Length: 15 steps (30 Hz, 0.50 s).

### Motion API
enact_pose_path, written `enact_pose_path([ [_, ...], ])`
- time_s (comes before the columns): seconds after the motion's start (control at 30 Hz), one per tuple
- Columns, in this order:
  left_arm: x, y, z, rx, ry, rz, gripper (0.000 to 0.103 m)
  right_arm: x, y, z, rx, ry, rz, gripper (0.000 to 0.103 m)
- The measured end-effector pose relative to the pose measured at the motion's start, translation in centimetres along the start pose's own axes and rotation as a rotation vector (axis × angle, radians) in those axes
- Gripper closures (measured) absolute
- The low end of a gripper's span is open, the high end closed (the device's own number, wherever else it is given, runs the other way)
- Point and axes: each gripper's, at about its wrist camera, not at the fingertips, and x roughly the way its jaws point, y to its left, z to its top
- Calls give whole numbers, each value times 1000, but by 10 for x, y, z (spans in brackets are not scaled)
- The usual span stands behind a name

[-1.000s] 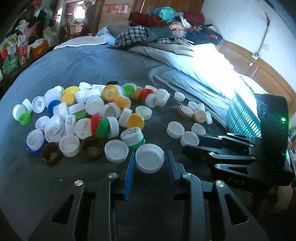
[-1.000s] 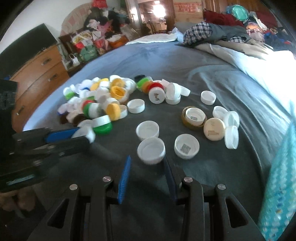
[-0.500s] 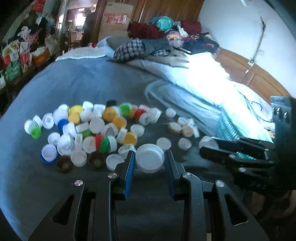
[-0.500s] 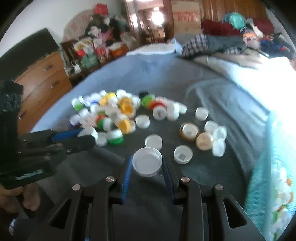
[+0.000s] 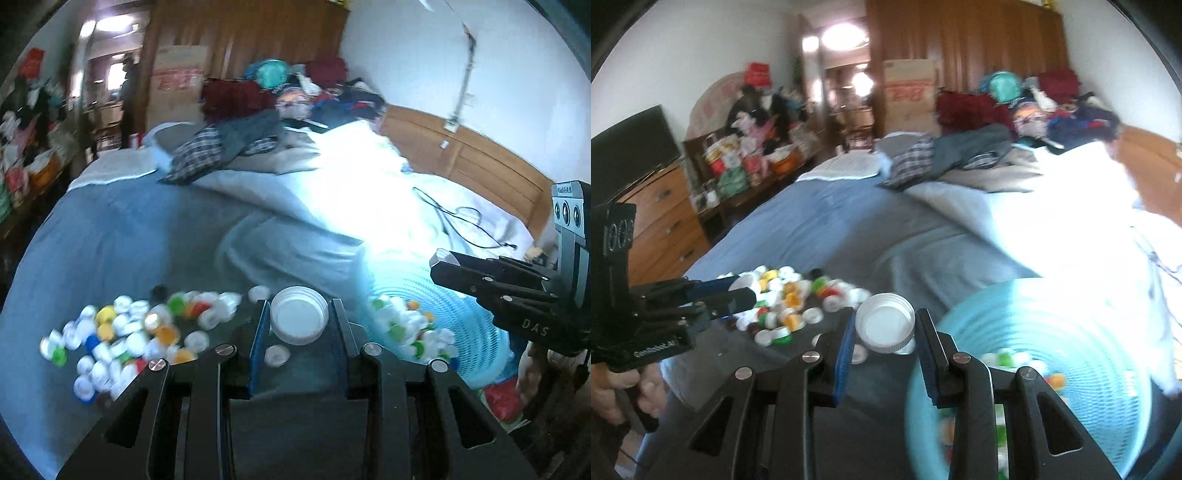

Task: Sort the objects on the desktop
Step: 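Carry the white cap in the left tool while the right tool carries its white cap to the basket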

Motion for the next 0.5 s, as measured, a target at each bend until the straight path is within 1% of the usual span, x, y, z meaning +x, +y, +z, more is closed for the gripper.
enact_pose_path([
  [0.07, 6, -21, 11, 39, 5, -31, 76, -9, -12, 1, 14, -5, -22, 68],
  [0.2, 29, -66, 32, 126, 55, -93, 76, -25, -44, 0, 64, 10, -59, 68],
  [0.27, 41, -87, 41, 153, 87, -122, 76, -30, -59, -1, 84, 24, -76, 68],
  [0.3, 49, -98, 46, 165, 105, -151, 76, -33, -67, -1, 97, 29, -83, 68],
  [0.37, 60, -114, 52, 182, 137, -168, 76, -38, -86, -1, 125, 40, -101, 68],
  [0.43, 72, -130, 57, 201, 185, -202, 76, -42, -104, -2, 156, 50, -117, 68],
  [0.5, 83, -145, 60, 222, 226, -220, 76, -44, -120, -4, 184, 57, -129, 68],
])
